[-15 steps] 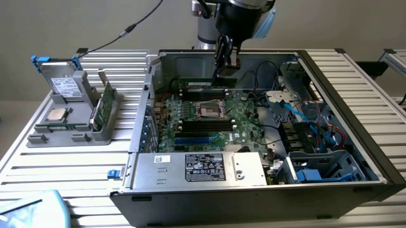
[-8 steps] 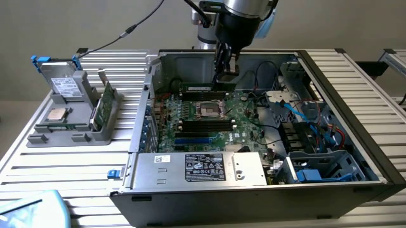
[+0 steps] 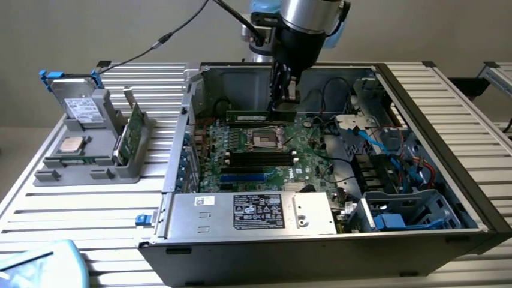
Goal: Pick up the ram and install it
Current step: 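Insert the ram into the slot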
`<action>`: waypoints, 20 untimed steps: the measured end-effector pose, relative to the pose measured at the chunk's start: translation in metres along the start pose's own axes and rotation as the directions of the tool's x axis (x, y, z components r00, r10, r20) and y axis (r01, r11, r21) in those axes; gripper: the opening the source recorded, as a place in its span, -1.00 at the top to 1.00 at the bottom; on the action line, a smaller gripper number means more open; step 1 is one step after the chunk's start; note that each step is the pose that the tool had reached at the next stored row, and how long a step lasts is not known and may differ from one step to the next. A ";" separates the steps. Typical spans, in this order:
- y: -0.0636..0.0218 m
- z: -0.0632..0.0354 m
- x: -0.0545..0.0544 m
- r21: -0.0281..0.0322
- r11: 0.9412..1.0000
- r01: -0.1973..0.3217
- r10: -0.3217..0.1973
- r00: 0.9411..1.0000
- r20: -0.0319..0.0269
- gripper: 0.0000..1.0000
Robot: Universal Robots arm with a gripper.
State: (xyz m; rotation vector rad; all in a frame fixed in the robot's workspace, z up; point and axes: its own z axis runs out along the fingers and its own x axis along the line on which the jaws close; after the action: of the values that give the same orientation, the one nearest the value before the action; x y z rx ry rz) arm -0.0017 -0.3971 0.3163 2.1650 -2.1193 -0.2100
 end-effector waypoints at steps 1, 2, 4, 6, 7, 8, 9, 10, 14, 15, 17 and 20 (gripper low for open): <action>-0.0003 0.0018 0.000 0.000 1.000 0.000 0.000 1.000 0.000 0.73; -0.0007 0.0037 0.001 0.000 1.000 0.000 0.000 1.000 0.000 0.73; -0.0013 0.0072 0.002 0.000 1.000 0.000 0.000 1.000 0.000 0.73; -0.0019 0.0108 0.003 0.000 1.000 0.000 0.000 1.000 0.000 0.73; -0.0022 0.0125 0.003 0.000 1.000 0.000 0.000 1.000 0.000 0.73; -0.0025 0.0142 0.004 0.000 1.000 0.000 0.000 1.000 0.000 0.73; -0.0028 0.0160 0.004 0.000 1.000 0.000 0.000 1.000 0.000 0.73; -0.0031 0.0179 0.004 0.000 1.000 0.000 0.000 1.000 0.000 0.73; -0.0043 0.0249 0.007 0.000 1.000 0.000 0.000 1.000 0.000 0.73; -0.0046 0.0267 0.008 0.000 1.000 0.000 0.000 1.000 0.000 0.73; -0.0051 0.0303 0.011 0.000 1.000 0.000 0.000 1.000 0.000 0.73; -0.0059 0.0355 0.016 0.000 1.000 0.000 0.000 1.000 0.000 0.73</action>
State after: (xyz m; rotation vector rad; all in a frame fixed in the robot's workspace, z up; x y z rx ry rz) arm -0.0016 -0.4120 0.2798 2.1652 -2.1191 -0.2100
